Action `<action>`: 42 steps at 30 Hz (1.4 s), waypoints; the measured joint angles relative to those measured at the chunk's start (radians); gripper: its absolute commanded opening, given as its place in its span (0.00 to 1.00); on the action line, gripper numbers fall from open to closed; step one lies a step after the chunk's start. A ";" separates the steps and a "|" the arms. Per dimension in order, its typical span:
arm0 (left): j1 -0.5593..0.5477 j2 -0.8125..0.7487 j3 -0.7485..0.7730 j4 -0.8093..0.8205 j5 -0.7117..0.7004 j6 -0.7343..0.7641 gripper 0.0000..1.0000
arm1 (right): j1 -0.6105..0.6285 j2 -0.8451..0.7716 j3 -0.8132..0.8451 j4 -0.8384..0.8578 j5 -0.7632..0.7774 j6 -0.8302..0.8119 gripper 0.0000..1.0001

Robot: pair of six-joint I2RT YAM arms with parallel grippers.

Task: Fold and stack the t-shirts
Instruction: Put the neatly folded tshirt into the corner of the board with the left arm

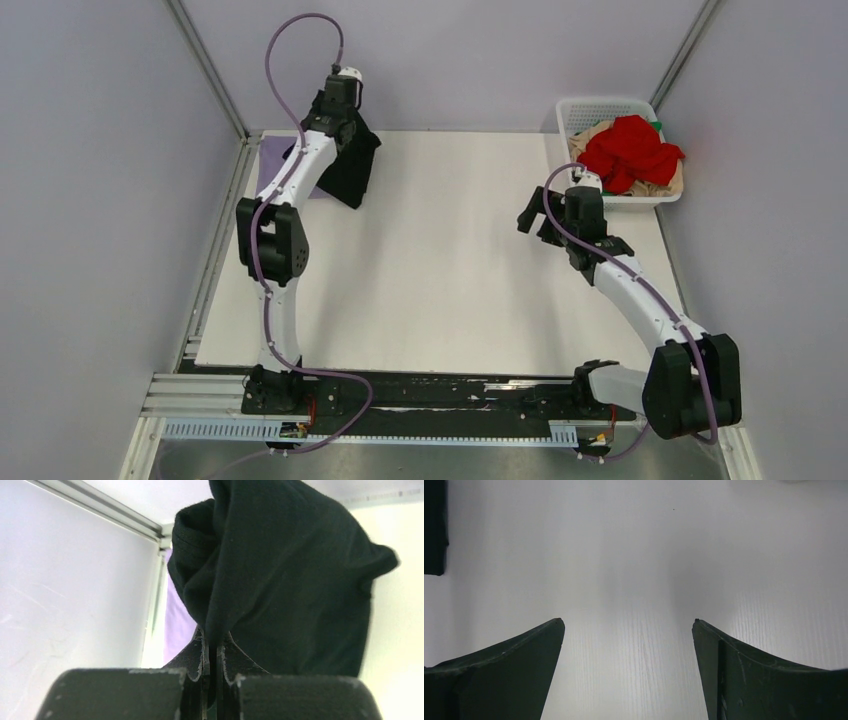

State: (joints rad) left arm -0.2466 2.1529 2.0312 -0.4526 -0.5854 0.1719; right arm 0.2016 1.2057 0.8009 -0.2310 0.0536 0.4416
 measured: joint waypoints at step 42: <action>0.354 0.307 0.178 0.027 0.155 -0.153 0.93 | 0.000 0.177 0.056 -0.019 0.047 -0.010 1.00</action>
State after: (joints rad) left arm 0.1074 2.4599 2.2093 -0.4259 -0.4305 0.0189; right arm 0.2012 1.3827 0.8570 -0.2504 0.1001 0.4320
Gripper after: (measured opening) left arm 0.328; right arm 0.998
